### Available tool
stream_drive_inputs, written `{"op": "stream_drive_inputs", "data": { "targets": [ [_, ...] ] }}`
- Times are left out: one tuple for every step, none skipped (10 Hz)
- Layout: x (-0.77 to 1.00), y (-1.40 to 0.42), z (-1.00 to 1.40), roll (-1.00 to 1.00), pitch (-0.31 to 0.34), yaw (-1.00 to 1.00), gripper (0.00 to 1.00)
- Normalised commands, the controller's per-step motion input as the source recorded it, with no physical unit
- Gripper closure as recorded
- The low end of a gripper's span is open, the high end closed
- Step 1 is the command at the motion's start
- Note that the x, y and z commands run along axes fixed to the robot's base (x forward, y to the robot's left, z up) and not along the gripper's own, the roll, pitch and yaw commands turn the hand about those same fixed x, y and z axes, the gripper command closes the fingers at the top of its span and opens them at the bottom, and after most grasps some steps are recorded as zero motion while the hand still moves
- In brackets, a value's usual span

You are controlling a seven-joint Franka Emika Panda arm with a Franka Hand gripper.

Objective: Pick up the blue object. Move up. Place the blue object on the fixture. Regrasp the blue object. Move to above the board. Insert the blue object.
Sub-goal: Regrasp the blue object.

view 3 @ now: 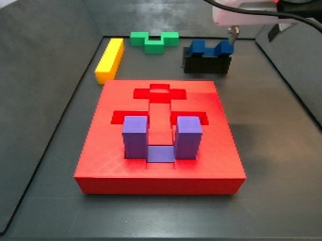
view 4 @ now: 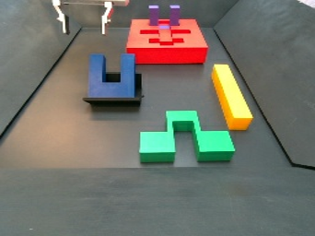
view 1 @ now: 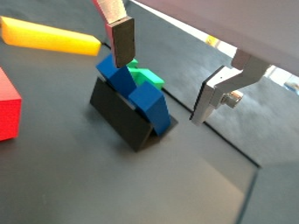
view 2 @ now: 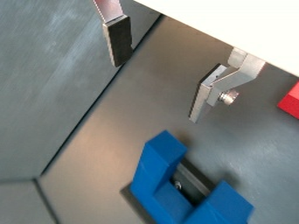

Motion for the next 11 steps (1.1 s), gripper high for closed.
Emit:
{"op": "stream_drive_inputs", "data": {
  "targets": [
    [0.60, 0.01, -0.01, 0.94, 0.249, 0.34, 0.00],
    [0.45, 0.09, -0.04, 0.86, 0.254, 0.24, 0.00],
    [0.45, 0.11, -0.26, 0.44, 0.203, 0.13, 0.00],
    [0.50, 0.08, -0.28, 0.26, 0.186, 0.06, 0.00],
    [0.49, 0.07, -0.37, 0.15, 0.103, 0.07, 0.00],
    [0.53, 0.09, -0.36, 0.24, 0.160, 0.09, 0.00],
    [0.51, 0.15, -0.27, 0.38, 0.220, 0.10, 0.00],
    [0.53, 0.19, -0.20, 0.43, 0.291, 0.11, 0.00],
    [0.49, 0.16, -0.18, 0.43, 0.303, 0.11, 0.00],
    [0.45, 0.17, -0.09, 0.39, 0.363, 0.08, 0.00],
    [0.40, 0.14, -0.14, 0.23, 0.346, 0.05, 0.00]
  ]
}}
